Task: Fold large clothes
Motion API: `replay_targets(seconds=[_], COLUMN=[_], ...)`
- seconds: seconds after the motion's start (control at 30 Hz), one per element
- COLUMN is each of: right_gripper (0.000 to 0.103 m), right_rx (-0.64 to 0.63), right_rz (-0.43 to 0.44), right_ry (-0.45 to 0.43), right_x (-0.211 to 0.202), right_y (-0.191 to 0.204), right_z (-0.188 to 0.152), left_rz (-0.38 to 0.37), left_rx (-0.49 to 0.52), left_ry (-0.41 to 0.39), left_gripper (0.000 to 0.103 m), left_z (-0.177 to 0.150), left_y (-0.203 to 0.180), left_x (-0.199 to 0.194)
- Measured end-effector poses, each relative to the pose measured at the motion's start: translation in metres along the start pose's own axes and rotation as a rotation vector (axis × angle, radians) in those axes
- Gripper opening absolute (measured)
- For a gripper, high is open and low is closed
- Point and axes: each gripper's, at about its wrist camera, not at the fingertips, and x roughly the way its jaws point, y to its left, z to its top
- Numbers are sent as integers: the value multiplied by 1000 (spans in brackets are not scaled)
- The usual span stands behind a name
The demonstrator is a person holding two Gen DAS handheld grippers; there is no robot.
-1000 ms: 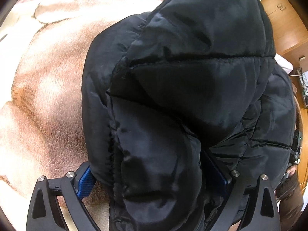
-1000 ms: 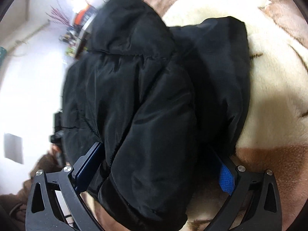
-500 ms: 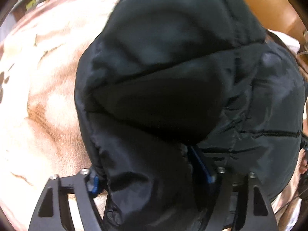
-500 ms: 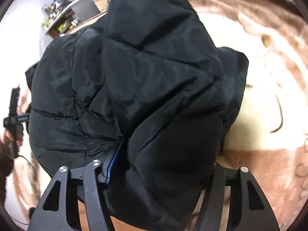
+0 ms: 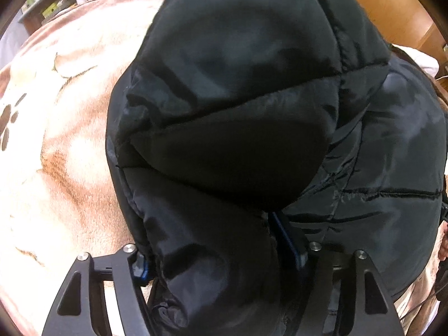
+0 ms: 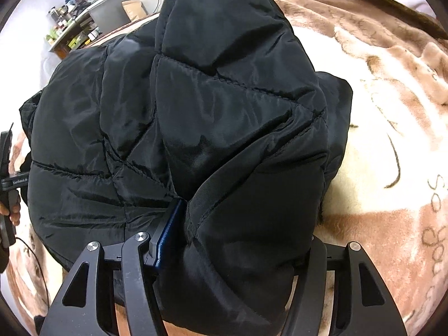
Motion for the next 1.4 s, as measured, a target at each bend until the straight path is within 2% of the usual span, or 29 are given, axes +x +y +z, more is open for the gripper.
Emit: replay_targets(seconds=[0.07,0.2,0.37,0.53,0.77,0.83,0.9,0.97,1.1,1.2,1.27,1.4], right_gripper=[57,43,28,19,14,14,14,14,23,48,52,76], right_rx=[4,-9,-47,-85,-102,-99,-103,-80,-26,-18,-11,42], right_rz=[-16,-65,-127,-184,-209,-194,-192,-164,-156,-147,-131,-46], right_ry=[-7,-29,-79,-138,-240,-257,-270,-256,-182,-94,-76,-21], right_x=[-1,-9,-26,-46,-82,-87,-89,-87,-65,-45,-37,-16], right_y=[5,21,39,54,70,75,79,76,56,41,33,10], right_z=[-1,-4,-5,-6,-6,-3,-1,-1,-3,-1,2,13], left_rz=[9,38,26,26,-20,-48,-40,-28,22,47,54,62], left_rx=[-3,1,-33,-20,-17,-32,-21,-9,4,-17,-8,27], left_ry=[-20,-51,-82,-110,-167,-184,-208,-199,-134,-95,-83,-42], left_gripper=[58,44,34,31,28,27,27,27,33,47,54,66], left_z=[-2,-2,-4,-10,-12,-14,-16,-10,-17,-21,-19,-17], left_y=[-5,-13,-15,-17,-10,-4,1,-5,-4,0,-1,-10], left_x=[-4,-18,-39,-64,-96,-104,-110,-104,-75,-52,-46,-32])
